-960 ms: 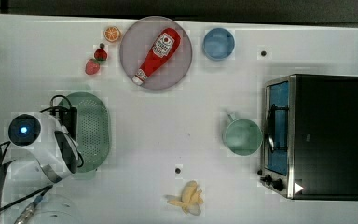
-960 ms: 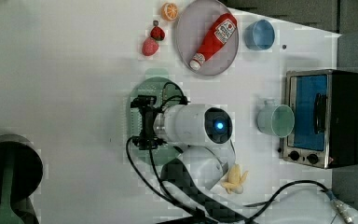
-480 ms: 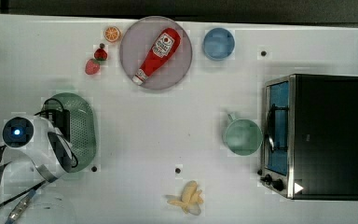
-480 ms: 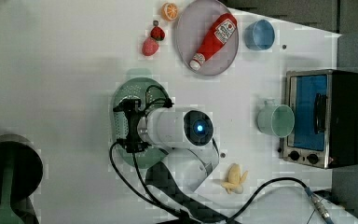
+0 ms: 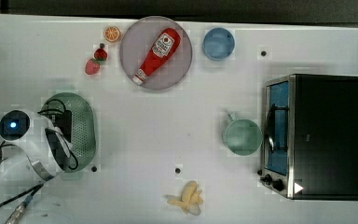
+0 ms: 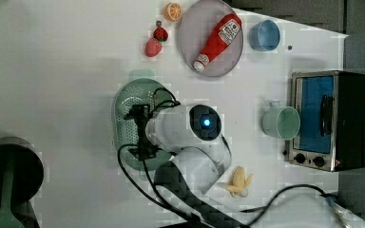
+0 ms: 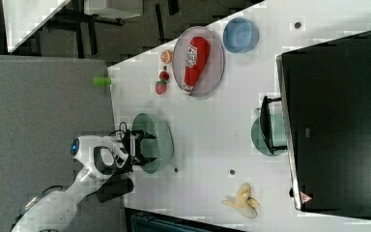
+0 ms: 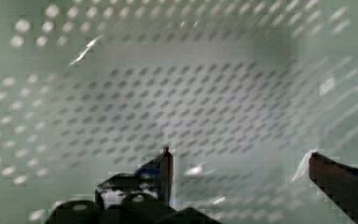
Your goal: Drag strainer right to left.
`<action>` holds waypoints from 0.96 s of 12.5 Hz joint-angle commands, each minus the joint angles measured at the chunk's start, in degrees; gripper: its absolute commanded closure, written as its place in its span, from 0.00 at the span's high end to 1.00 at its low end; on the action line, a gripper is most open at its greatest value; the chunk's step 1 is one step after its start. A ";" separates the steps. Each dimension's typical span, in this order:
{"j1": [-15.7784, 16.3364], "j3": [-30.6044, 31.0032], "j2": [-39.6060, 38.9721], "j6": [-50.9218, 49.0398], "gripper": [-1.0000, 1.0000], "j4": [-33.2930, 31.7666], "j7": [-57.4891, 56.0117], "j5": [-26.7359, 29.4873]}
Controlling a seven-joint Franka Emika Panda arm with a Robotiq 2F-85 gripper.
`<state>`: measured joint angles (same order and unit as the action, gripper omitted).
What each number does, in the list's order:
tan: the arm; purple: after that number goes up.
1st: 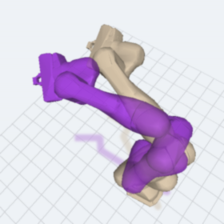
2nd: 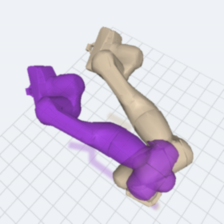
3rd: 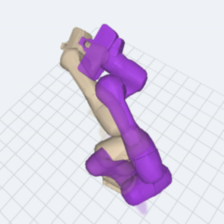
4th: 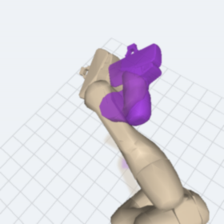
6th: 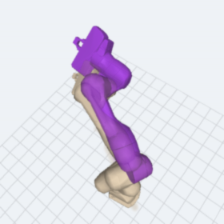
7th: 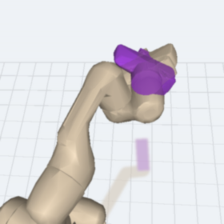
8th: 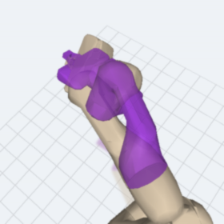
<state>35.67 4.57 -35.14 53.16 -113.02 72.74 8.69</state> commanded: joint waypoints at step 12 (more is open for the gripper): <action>-4.18 -36.78 46.94 -40.18 1.00 0.86 -67.39 -13.15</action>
<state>30.55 -31.64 14.74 17.08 -107.99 17.36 -4.48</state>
